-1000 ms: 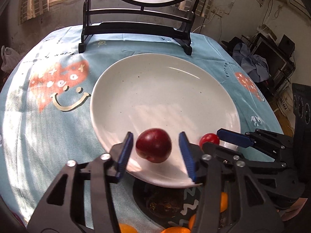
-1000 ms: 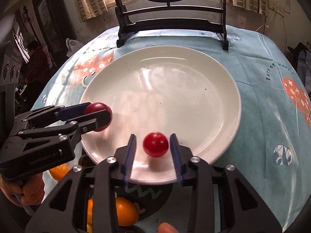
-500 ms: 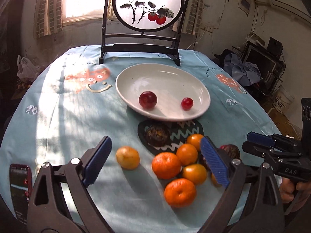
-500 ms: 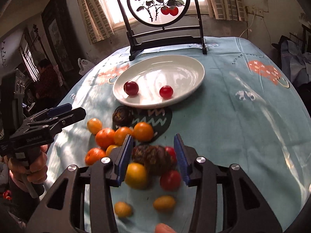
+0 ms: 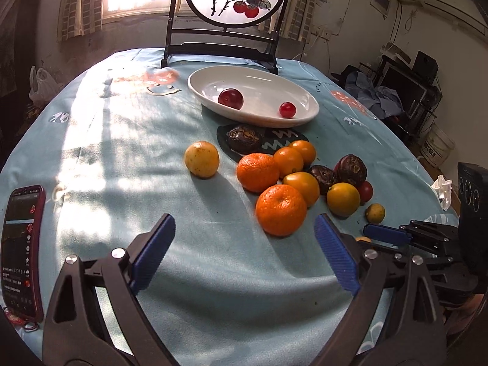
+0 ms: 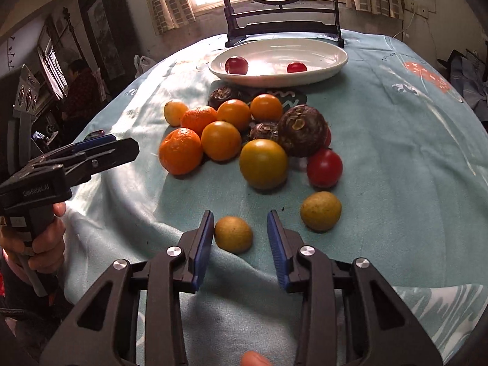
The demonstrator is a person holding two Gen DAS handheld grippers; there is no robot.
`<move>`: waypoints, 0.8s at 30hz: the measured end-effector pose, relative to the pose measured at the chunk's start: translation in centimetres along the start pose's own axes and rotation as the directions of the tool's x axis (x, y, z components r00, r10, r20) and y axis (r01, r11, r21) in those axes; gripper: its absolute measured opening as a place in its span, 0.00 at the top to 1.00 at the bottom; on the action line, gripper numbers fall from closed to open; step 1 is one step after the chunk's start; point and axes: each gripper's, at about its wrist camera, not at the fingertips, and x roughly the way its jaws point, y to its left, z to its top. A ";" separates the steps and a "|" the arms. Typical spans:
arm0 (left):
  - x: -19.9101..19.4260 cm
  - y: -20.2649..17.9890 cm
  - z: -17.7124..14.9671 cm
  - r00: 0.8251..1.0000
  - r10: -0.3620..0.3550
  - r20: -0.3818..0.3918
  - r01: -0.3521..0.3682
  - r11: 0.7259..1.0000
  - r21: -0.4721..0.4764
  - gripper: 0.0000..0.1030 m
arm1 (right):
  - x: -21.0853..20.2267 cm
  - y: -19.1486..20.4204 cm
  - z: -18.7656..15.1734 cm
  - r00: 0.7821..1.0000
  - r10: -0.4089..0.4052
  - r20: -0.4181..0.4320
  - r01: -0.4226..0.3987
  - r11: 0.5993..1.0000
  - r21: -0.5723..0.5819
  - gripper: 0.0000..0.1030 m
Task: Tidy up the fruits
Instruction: 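Grasp a yellow-green lime with the right tool while the left tool grasps a large tangerine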
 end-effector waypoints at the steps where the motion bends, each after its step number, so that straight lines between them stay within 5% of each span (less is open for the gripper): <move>1: 0.0 0.0 -0.1 1.000 0.002 0.000 -0.002 1.000 0.002 0.09 | 0.1 0.1 -0.1 1.000 0.005 -0.003 -0.005 1.000 -0.003 0.67; 10: 0.7 -0.1 -0.1 1.000 -0.014 -0.015 0.014 1.000 0.018 0.09 | 0.3 1.2 -1.0 1.000 -0.001 -0.015 0.001 0.998 -0.055 0.75; 15: 1.1 -1.5 0.1 0.999 -0.046 -0.023 0.048 0.995 0.092 0.10 | -0.5 -0.1 -1.2 0.998 0.051 0.033 -0.051 0.999 0.014 0.75; 24: 3.9 -2.4 1.1 0.989 -0.092 -0.115 0.105 0.988 0.113 0.35 | -0.7 -0.7 -1.2 0.997 0.068 0.035 -0.070 0.996 0.055 0.75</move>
